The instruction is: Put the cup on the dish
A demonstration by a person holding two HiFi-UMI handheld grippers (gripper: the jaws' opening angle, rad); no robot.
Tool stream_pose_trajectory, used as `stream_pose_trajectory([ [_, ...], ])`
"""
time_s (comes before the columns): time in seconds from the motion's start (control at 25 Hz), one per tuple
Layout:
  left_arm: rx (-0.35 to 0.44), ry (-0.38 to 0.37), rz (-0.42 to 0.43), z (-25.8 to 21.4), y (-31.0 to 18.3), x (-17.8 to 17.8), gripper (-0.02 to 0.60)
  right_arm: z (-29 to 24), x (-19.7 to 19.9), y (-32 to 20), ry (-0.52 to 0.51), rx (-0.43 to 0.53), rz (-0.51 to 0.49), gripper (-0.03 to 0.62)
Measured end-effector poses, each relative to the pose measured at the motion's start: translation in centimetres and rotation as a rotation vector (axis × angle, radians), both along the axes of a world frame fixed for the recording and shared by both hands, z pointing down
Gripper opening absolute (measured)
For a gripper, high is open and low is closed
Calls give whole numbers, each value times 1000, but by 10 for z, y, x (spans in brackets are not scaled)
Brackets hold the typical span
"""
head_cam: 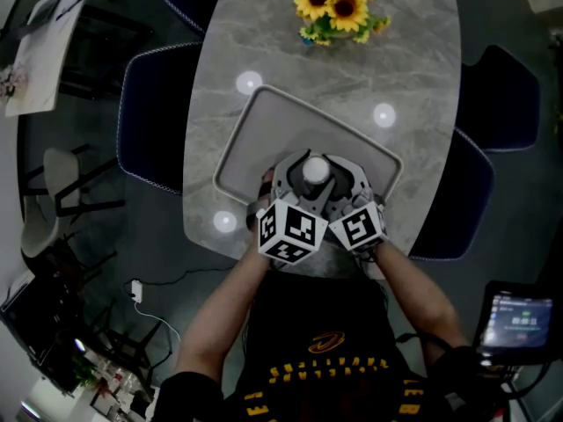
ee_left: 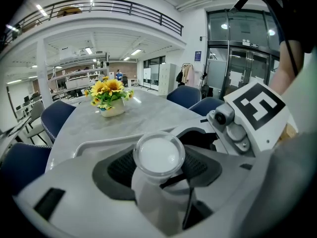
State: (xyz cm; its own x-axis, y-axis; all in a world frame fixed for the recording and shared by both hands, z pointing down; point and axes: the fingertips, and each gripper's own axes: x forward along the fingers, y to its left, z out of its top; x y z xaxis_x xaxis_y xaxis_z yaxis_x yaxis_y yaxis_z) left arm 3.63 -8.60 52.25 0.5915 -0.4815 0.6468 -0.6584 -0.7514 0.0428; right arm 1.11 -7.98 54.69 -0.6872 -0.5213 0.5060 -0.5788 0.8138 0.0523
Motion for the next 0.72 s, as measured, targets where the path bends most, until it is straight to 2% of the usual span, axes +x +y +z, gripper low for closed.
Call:
stream_pose_trajectory([
  [0.72, -25, -10, 3, 10, 6, -3, 270, 9, -2, 6, 34, -16, -8, 233],
])
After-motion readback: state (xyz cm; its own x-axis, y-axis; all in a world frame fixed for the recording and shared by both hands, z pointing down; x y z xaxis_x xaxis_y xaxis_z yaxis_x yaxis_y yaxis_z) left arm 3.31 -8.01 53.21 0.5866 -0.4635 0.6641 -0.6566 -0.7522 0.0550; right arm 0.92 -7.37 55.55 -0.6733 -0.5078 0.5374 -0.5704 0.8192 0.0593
